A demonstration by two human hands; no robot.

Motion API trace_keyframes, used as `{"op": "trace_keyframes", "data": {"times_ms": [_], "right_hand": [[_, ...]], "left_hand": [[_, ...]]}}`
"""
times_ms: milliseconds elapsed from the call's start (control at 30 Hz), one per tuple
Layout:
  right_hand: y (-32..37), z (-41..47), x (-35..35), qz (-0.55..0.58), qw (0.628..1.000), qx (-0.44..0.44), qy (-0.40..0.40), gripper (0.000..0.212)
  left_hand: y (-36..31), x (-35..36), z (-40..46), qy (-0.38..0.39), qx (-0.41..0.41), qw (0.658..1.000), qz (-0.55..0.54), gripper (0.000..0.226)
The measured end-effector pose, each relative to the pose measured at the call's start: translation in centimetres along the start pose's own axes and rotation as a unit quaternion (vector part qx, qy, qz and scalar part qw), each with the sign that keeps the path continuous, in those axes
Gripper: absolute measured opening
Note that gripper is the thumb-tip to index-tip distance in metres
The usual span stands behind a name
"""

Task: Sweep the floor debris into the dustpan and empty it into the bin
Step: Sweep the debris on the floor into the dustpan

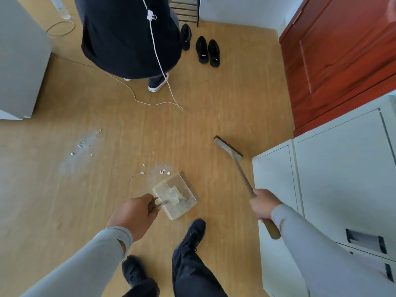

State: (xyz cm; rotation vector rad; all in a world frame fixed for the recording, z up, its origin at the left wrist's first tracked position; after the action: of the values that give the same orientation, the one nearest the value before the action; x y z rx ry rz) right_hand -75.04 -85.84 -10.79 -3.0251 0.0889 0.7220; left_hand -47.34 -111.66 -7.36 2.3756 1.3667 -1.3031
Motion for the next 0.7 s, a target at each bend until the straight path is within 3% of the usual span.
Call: {"op": "trace_keyframes", "data": {"times_ms": [67, 200, 367, 500, 567, 700], "right_hand": [[3.1, 2.3, 1.0, -0.054, 0.998, -0.006, -0.011, 0.039], [5.1, 2.2, 4.3, -0.166, 0.986, -0.02, -0.019, 0.044], [-0.6, -0.6, 6.4, -0.308, 0.951, -0.01, -0.017, 0.076], [-5.6, -3.1, 3.9, -0.392, 0.919, -0.007, -0.045, 0.076], [-7.6, -3.8, 2.5, -0.395, 0.917, -0.001, -0.053, 0.069], [-10.6, -5.9, 1.9, -0.237, 0.971, 0.016, -0.03, 0.049]], "left_hand": [[-0.1, 0.2, 0.0, -0.004, 0.002, 1.0, 0.005, 0.025], [0.1, 0.2, 0.0, -0.005, 0.004, 1.0, 0.006, 0.025], [0.2, 0.1, -0.2, -0.005, 0.019, 1.0, 0.019, 0.025], [0.1, 0.6, -0.6, -0.005, 0.031, 0.999, 0.01, 0.027], [0.1, 0.6, -0.9, -0.006, 0.035, 0.999, 0.005, 0.027], [0.4, 0.7, -1.9, -0.01, 0.04, 0.999, -0.009, 0.027]]}}
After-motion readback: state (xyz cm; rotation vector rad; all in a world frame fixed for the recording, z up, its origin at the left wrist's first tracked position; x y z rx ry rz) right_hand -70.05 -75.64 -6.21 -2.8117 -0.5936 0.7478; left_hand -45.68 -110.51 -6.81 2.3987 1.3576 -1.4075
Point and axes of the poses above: each hand's wrist, its own z-axis towards the middle knuckle, its own x-axis out of the palm, y = z × x, the point moved 7 cm from there along z, towards the middle knuckle, and after that the axes turned 9 degrees about x, right-handed, at the moved point
